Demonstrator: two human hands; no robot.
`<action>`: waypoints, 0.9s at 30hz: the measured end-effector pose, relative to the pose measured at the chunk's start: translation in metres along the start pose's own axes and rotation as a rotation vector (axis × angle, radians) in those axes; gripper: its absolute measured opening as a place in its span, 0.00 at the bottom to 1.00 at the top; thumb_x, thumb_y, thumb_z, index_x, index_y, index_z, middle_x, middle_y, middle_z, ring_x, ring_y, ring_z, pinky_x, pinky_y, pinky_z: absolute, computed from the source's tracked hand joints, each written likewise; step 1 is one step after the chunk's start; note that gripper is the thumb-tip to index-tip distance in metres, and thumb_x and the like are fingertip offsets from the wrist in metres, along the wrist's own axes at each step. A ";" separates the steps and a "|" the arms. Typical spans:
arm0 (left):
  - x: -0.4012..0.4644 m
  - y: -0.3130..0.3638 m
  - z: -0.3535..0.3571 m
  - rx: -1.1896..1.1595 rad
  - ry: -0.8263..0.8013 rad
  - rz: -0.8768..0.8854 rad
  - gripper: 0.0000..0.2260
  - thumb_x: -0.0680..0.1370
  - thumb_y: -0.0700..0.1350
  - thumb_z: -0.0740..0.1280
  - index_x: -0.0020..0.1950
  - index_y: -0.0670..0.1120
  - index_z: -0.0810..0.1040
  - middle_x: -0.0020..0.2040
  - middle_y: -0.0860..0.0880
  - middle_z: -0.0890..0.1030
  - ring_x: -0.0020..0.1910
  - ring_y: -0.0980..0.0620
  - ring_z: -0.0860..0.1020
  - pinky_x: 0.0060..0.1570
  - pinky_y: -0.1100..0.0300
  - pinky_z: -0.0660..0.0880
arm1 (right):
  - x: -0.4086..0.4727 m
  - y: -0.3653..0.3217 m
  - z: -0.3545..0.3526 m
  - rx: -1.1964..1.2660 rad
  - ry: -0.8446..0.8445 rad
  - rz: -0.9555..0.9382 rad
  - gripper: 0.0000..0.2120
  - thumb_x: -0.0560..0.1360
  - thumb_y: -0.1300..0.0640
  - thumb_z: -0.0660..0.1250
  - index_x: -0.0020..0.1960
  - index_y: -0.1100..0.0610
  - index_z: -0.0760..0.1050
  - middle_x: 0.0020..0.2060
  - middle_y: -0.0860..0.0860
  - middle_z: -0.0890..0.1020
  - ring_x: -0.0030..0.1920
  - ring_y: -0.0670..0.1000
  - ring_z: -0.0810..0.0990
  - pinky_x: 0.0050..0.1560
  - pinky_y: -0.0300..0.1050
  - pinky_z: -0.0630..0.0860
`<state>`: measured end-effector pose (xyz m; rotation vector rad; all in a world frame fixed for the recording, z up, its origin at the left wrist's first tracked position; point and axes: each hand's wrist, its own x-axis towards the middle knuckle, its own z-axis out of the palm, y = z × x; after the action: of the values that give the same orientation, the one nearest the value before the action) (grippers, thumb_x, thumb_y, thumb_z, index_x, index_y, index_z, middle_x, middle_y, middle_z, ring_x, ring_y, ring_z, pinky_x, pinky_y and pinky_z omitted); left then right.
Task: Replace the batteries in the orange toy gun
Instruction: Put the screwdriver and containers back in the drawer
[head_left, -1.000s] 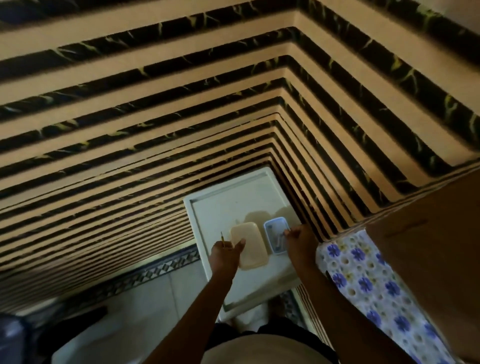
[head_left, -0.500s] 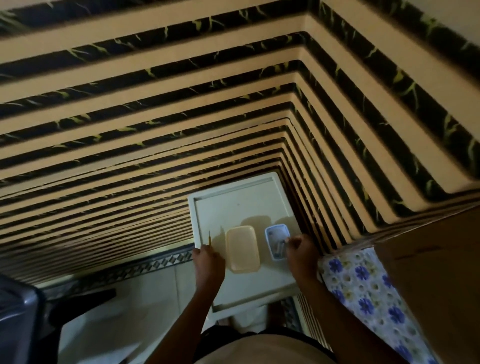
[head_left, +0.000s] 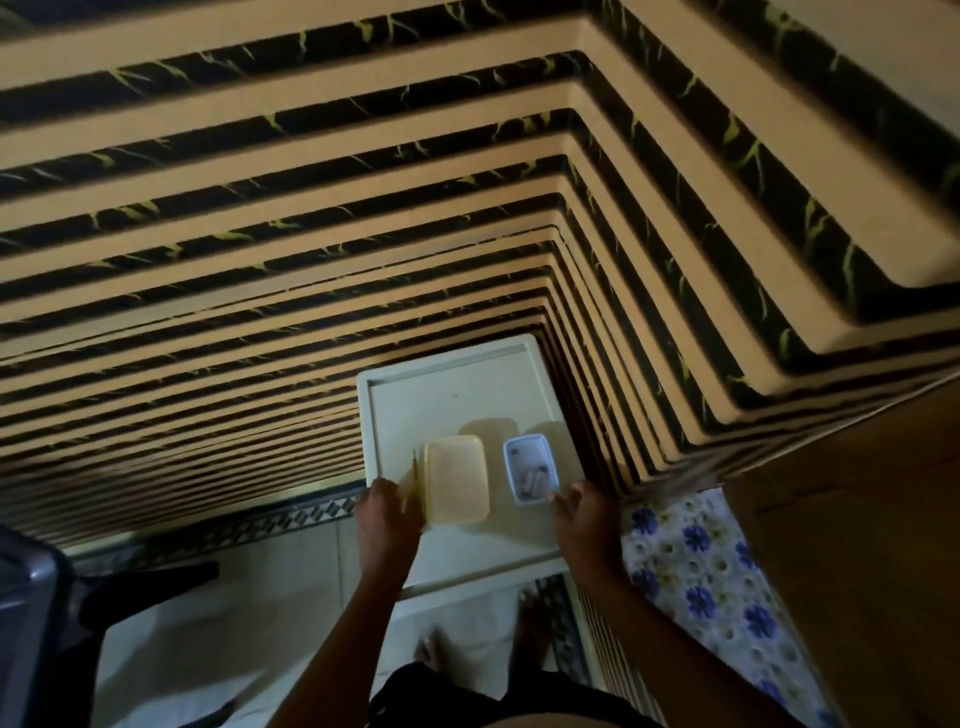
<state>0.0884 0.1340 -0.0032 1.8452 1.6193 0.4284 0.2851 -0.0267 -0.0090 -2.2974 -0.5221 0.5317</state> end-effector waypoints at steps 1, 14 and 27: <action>-0.007 -0.004 -0.002 -0.003 0.020 0.018 0.06 0.78 0.44 0.72 0.47 0.43 0.78 0.42 0.45 0.79 0.40 0.44 0.79 0.37 0.48 0.80 | -0.006 0.001 -0.002 -0.009 0.010 -0.012 0.08 0.76 0.58 0.75 0.44 0.60 0.78 0.37 0.54 0.79 0.42 0.57 0.80 0.45 0.50 0.74; -0.107 -0.092 -0.015 0.308 -0.180 0.553 0.25 0.76 0.38 0.74 0.71 0.34 0.75 0.73 0.34 0.75 0.72 0.33 0.74 0.67 0.38 0.77 | -0.114 0.048 0.012 -0.032 -0.071 -0.113 0.05 0.75 0.57 0.68 0.45 0.59 0.77 0.39 0.56 0.81 0.43 0.60 0.81 0.45 0.58 0.81; -0.107 -0.136 0.009 0.229 -0.088 0.664 0.25 0.86 0.43 0.62 0.82 0.37 0.63 0.83 0.40 0.62 0.84 0.41 0.57 0.81 0.39 0.59 | -0.117 0.130 0.106 -0.528 -0.637 -0.231 0.30 0.80 0.57 0.68 0.79 0.63 0.63 0.76 0.61 0.69 0.76 0.62 0.69 0.75 0.55 0.68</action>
<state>-0.0295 0.0331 -0.0807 2.5271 0.9931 0.4406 0.1613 -0.1135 -0.1462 -2.4671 -1.3521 1.1228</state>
